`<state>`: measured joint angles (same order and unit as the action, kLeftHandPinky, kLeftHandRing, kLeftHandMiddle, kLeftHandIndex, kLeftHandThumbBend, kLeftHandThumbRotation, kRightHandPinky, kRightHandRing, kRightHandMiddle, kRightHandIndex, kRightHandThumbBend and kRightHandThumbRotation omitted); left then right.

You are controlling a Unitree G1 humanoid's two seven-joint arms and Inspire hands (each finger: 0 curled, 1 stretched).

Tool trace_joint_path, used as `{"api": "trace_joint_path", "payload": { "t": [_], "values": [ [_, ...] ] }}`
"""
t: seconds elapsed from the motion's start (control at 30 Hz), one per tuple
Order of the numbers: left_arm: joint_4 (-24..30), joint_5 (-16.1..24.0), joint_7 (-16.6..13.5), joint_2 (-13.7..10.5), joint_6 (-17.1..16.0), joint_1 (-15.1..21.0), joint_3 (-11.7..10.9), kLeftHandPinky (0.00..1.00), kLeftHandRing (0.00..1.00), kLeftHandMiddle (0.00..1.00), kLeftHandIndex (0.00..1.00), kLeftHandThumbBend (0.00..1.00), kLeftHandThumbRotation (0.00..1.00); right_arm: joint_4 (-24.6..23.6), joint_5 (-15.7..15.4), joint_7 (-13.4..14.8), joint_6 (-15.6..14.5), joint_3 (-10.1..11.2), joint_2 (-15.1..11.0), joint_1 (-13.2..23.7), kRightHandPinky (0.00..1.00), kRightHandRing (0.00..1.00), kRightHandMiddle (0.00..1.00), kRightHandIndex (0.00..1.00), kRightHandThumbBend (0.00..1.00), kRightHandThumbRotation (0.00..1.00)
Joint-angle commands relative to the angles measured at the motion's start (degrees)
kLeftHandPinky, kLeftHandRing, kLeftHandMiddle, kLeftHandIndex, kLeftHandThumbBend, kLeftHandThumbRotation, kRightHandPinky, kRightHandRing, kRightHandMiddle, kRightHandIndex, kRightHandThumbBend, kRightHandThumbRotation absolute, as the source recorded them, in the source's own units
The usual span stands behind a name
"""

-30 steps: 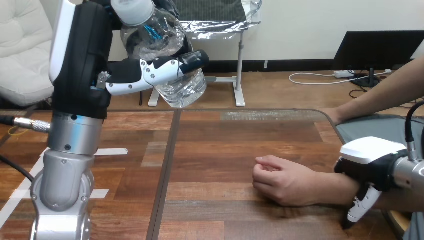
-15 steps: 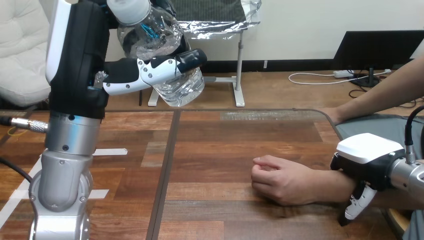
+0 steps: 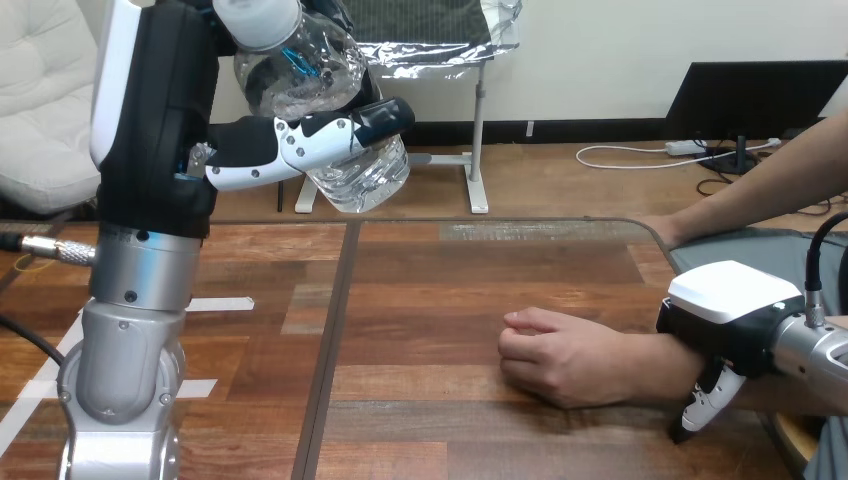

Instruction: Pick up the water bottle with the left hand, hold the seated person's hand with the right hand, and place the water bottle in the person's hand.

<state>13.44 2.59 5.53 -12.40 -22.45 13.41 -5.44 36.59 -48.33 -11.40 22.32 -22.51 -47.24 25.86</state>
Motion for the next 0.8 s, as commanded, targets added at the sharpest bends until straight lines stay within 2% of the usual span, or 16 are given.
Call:
{"api": "trace_joint_path", "payload": {
  "t": [0.0,0.77],
  "values": [
    [0.97,-0.39,-0.85,0.24,-0.73,1.97,-0.66,0.22,0.29,0.35,0.37,0.60,0.00,1.39,0.37,1.10,-0.27,-1.38,3.11,0.83,0.05,0.11,0.19,0.29,0.92,0.26],
    [0.69,-1.20,-0.60,0.17,-0.94,1.97,-0.85,0.22,0.29,0.35,0.37,0.60,0.00,2.18,1.18,1.02,-0.67,-1.04,3.51,1.04,0.02,0.08,0.16,0.22,0.84,0.17]
  ]
}}
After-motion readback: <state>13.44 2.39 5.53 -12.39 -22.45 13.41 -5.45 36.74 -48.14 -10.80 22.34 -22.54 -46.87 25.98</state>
